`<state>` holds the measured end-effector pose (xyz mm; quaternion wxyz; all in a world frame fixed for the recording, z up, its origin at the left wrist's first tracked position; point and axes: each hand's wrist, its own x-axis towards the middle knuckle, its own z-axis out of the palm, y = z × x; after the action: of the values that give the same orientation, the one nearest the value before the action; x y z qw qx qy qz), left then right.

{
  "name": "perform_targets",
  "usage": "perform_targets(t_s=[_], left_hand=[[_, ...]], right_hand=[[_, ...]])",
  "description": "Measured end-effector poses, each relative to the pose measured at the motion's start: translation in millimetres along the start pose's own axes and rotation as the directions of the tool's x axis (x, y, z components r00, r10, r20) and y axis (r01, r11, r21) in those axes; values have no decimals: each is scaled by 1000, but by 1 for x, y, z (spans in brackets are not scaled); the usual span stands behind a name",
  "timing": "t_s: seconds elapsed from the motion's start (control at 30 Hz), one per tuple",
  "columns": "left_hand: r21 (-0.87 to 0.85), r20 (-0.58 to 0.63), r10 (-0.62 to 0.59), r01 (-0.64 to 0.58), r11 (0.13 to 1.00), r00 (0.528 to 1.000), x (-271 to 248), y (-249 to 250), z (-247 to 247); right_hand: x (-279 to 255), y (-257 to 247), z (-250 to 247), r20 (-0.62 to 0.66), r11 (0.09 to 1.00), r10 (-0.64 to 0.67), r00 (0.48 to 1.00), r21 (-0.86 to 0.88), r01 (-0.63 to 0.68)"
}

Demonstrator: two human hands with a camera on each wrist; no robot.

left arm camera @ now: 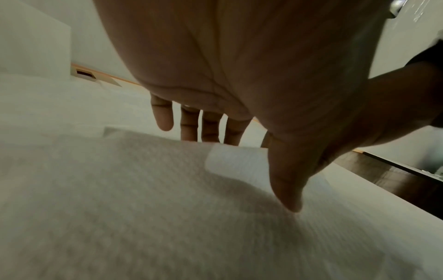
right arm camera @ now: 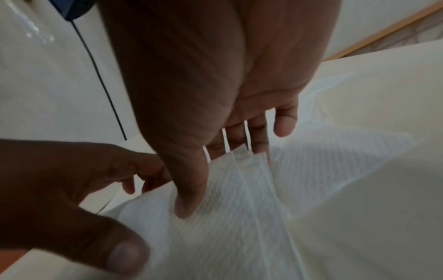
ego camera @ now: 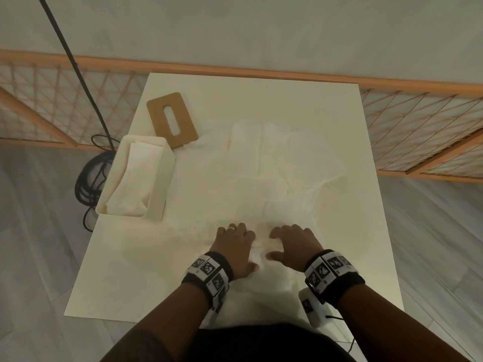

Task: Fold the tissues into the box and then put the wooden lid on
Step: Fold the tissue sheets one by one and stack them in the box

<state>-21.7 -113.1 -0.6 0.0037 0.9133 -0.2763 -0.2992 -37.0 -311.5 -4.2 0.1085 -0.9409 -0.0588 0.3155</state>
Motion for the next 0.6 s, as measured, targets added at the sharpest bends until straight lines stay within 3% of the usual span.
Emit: perform_targets(t_s=[0.1, 0.23, 0.3, 0.47, 0.6], left_hand=[[11, 3, 6, -6, 1000, 1000, 0, -1, 1], [-74, -2, 13, -13, 997, 1000, -1, 0, 7], [-120, -2, -2, 2, 993, 1000, -2, 2, 9], [-134, 8, 0, 1, 991, 1000, -4, 4, 9], [-160, -8, 10, -11, 987, 1000, -5, 3, 10]], right_hand=[[5, 0, -4, 87, 995, 88, 992, 49, -92], [22, -8, -14, -47, 915, 213, 976, 359, -182], [35, -17, -18, -35, 875, 259, 965, 431, -219], [63, -39, -21, 21, 863, 364, 931, 368, -345], [55, -26, -24, -156, 854, 467, 870, 334, -398]])
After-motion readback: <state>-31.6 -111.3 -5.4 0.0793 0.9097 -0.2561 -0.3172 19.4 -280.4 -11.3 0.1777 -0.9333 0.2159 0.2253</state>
